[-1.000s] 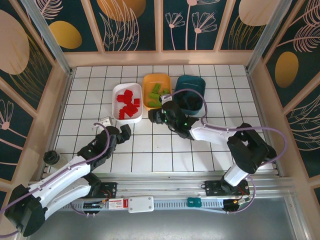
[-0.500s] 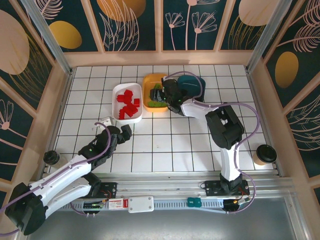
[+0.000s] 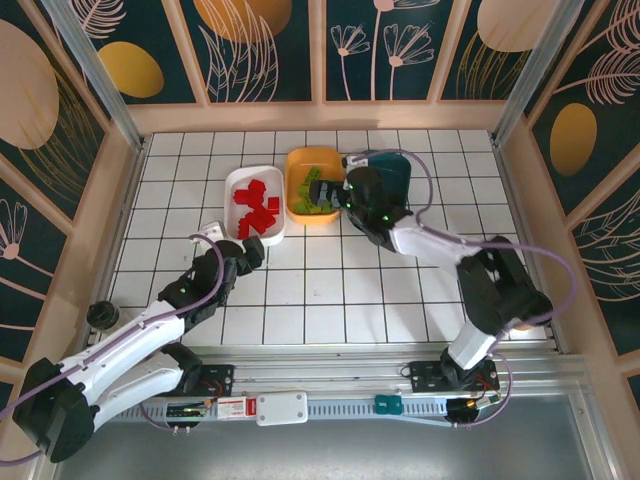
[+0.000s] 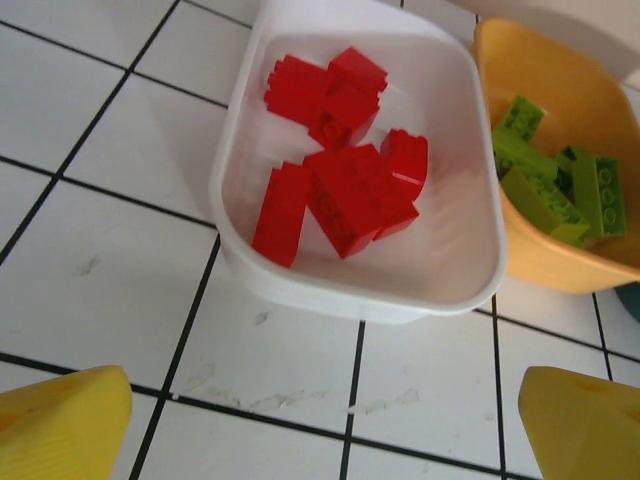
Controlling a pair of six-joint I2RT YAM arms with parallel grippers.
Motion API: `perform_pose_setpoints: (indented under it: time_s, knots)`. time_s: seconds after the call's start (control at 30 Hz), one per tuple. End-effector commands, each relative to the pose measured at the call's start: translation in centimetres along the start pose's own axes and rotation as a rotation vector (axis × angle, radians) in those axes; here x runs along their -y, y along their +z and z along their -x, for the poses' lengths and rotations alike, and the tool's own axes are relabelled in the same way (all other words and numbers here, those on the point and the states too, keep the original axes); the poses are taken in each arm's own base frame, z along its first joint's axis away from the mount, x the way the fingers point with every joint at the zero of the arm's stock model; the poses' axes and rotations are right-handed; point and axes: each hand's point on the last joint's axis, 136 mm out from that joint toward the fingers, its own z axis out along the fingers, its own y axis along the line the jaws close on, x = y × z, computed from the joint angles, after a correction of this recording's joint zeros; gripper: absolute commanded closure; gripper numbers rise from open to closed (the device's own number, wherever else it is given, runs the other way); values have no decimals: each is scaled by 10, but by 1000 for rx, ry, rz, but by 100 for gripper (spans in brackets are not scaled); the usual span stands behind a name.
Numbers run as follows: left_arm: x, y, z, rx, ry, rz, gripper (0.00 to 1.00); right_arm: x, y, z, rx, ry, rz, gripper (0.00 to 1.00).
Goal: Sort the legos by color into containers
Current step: Reset both arms
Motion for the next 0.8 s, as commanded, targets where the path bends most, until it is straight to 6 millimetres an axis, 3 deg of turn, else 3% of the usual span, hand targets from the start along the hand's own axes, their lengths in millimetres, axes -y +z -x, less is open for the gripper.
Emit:
perform_pose_setpoints:
  time_s: [0.0, 0.1, 0.23, 0.57, 0.67, 0.77]
  knots:
    - [1, -5, 37, 152, -1, 49, 1, 0, -33, 7, 93, 15, -4, 1]
    - [-1, -11, 58, 285, 6, 41, 1, 15, -58, -5, 107, 34, -31, 1]
    - [-20, -10, 81, 426, -60, 75, 1, 39, -86, -12, 160, 50, -87, 1]
    - [-63, 41, 138, 489, 119, 321, 1, 71, -117, -10, 271, 35, -175, 1]
    - [-98, 62, 133, 402, 157, 379, 1, 76, -126, -6, 296, 31, -184, 1]
    - [-129, 80, 112, 319, 180, 434, 1, 85, -133, -4, 321, 39, -204, 1]
